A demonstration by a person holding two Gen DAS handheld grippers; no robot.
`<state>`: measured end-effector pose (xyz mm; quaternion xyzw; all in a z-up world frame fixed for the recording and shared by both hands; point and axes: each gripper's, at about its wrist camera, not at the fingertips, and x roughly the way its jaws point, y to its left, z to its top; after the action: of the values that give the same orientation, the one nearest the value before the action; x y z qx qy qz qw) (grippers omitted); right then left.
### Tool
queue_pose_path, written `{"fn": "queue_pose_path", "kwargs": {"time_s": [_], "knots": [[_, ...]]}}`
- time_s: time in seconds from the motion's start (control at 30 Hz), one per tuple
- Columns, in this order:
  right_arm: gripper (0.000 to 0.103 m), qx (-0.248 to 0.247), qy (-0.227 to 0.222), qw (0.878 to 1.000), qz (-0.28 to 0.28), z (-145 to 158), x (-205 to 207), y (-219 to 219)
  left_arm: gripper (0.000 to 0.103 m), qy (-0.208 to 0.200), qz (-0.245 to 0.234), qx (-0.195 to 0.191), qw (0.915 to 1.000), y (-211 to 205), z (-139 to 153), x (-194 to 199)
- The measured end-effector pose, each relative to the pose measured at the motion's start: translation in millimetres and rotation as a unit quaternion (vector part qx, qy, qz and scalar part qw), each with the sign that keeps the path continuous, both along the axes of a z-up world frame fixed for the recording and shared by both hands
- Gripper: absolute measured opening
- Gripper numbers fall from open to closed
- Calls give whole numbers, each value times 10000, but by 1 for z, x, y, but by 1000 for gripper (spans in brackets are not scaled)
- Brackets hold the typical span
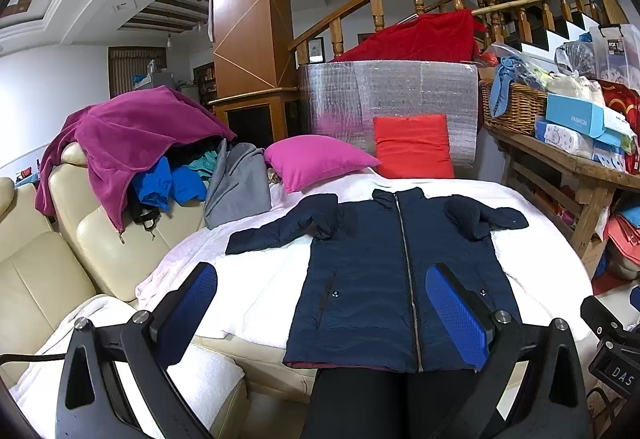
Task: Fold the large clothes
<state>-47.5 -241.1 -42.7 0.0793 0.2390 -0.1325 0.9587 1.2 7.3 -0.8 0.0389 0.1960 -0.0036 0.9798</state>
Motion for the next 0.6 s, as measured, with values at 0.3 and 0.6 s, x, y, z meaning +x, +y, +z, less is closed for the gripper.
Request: {"fn": "queue_pose_path", "kwargs": {"time_s": [0.3, 0.6], "knots": [[103, 31, 10, 10000, 12, -1, 0, 0, 103, 15, 2, 0, 10000, 2, 1, 0], [103, 40, 36, 10000, 29, -1, 1, 1, 103, 14, 3, 17, 10000, 3, 1, 0]]}}
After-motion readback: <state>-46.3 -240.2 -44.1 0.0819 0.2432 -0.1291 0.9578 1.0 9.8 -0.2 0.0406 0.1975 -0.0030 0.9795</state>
